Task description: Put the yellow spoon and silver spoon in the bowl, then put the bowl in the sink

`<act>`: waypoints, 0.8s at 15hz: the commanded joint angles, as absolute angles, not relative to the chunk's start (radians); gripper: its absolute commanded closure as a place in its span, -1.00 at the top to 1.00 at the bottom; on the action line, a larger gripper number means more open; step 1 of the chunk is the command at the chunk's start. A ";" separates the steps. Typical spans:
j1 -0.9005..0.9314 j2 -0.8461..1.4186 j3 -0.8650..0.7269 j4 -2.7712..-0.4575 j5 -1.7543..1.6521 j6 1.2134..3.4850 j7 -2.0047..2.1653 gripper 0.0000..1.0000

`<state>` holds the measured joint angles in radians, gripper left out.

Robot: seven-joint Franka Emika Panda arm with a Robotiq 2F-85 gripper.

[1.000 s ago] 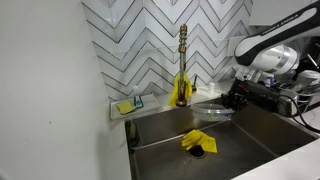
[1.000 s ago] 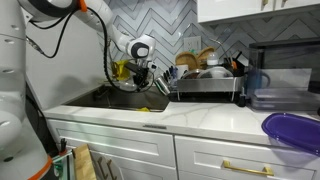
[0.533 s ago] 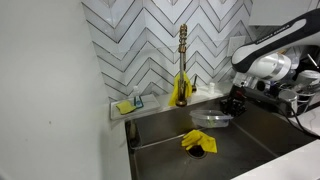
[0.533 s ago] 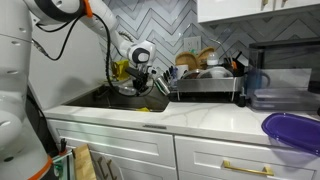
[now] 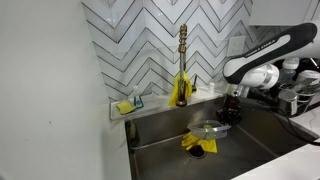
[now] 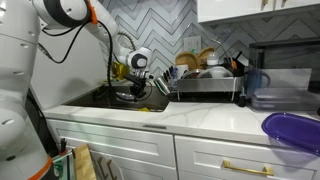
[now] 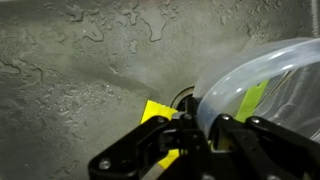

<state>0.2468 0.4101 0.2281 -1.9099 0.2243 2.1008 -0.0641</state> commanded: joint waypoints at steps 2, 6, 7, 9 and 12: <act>0.273 0.460 0.216 -1.889 0.135 2.151 -0.025 -0.96; 0.284 0.527 0.210 -1.834 0.070 2.168 -0.013 -0.96; 0.290 0.547 0.204 -1.816 0.047 2.178 -0.009 -0.96; 0.299 0.578 0.196 -1.784 0.015 2.194 -0.004 -0.96; 0.304 0.622 0.201 -1.737 -0.002 2.219 -0.009 -0.96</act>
<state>0.2815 0.5691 0.2088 -1.7953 0.0250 2.1979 -0.0271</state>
